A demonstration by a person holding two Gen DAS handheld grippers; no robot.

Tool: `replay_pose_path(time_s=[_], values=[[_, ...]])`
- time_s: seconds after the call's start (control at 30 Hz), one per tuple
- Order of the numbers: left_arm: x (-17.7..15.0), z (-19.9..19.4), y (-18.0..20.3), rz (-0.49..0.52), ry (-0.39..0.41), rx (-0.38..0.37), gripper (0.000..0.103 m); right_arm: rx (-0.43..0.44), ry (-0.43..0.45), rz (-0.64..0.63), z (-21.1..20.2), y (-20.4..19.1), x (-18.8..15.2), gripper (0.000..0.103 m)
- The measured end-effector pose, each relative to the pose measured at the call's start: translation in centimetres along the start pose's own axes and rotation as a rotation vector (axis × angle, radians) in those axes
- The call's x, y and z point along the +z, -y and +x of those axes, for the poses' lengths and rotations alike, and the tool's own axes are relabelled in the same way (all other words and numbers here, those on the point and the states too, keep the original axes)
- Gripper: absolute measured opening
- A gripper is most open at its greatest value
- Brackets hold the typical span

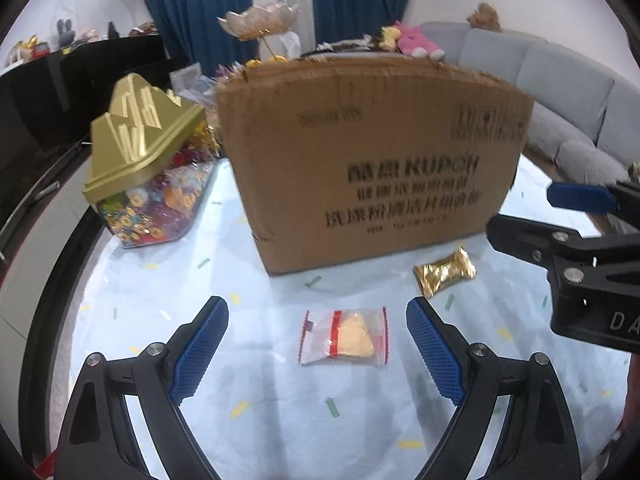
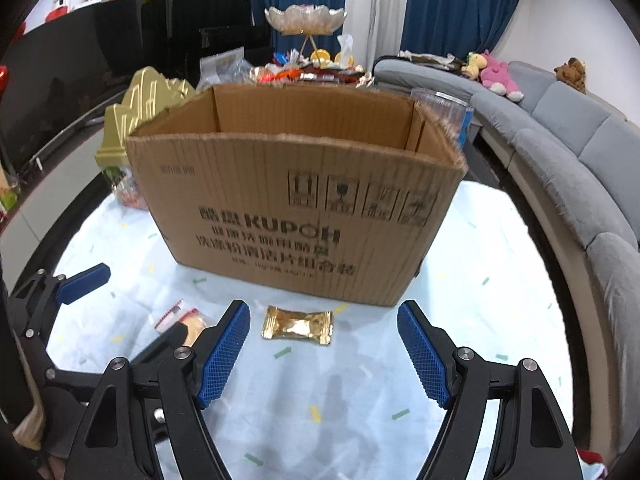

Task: Organize snacks
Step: 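Raise both tools and move toward the gold candy and clear cake packet, then close the left tool on the clear cake packet while the right tool closes on the gold candy, then carry the cake packet over the box with the left tool while the right tool carries the gold candy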

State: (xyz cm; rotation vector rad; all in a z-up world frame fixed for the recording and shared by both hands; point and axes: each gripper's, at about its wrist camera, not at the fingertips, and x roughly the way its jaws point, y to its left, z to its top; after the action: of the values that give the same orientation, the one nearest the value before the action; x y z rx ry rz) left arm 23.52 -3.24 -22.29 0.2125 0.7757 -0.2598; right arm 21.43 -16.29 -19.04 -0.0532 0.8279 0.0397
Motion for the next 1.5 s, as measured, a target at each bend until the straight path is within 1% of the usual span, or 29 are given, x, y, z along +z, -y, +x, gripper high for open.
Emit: replay_pose_path(time_s=[0.2,0.43,0.7,0.8,0.9,0.97,1.0,1.03,1.07,1.13,1.2,1.23,1.27,1.37,1.4,1.5], values=[[-0.7,2.0,0.5,0.022,-0.046,-0.024,0.088,0.028,-0.065,-0.001,2.5,-0.2,-0.2,0.077],[-0.8,4.0,0.5,0.019,-0.093,-0.044,0.08,0.049,-0.13,-0.003,5.1,-0.5,-0.1,0.077],[-0.9,5.4,0.5,0.011,-0.127,-0.053,0.076,0.041,-0.193,-0.011,7.7,-0.6,0.3,0.077],[-0.8,5.5,0.7,0.013,-0.127,-0.061,0.074,0.044,-0.209,-0.011,8.5,-0.7,0.5,0.077],[-0.9,5.4,0.9,-0.005,-0.128,-0.075,0.07,0.04,-0.228,-0.018,9.3,-0.9,0.5,0.077],[-1.0,5.3,0.8,-0.015,-0.123,-0.082,0.06,0.036,-0.245,-0.014,9.8,-1.0,0.5,0.077],[-1.0,5.2,0.8,-0.018,-0.12,-0.087,0.058,0.035,-0.25,-0.011,10.0,-1.0,0.5,0.076],[-1.1,5.1,0.9,-0.019,-0.118,-0.088,0.057,0.033,-0.256,-0.007,10.1,-1.0,0.4,0.074],[-1.2,5.1,0.9,-0.019,-0.116,-0.094,0.054,0.036,-0.262,-0.004,10.2,-0.9,0.3,0.069],[-1.2,5.0,0.8,-0.016,-0.111,-0.095,0.05,0.047,-0.261,0.004,10.3,-0.7,0.3,0.065],[-1.2,4.8,1.0,-0.02,-0.108,-0.097,0.046,0.055,-0.258,0.001,10.3,-0.8,0.2,0.052],[-1.2,4.8,0.9,-0.025,-0.108,-0.099,0.042,0.063,-0.257,-0.004,9.9,-0.4,-0.3,0.048],[-1.2,4.7,0.8,-0.03,-0.109,-0.1,0.038,0.066,-0.257,-0.009,9.9,-0.6,-0.3,0.042],[-1.2,4.6,0.5,-0.035,-0.113,-0.089,0.033,0.069,-0.255,-0.015,9.7,-0.7,-0.3,0.034],[-1.0,4.6,0.1,-0.034,-0.114,-0.085,0.033,0.075,-0.256,-0.012,9.6,-0.6,-0.4,0.026],[-1.0,4.2,-0.2,-0.031,-0.117,-0.076,0.032,0.073,-0.254,-0.011,9.1,-0.4,-0.5,0.026]])
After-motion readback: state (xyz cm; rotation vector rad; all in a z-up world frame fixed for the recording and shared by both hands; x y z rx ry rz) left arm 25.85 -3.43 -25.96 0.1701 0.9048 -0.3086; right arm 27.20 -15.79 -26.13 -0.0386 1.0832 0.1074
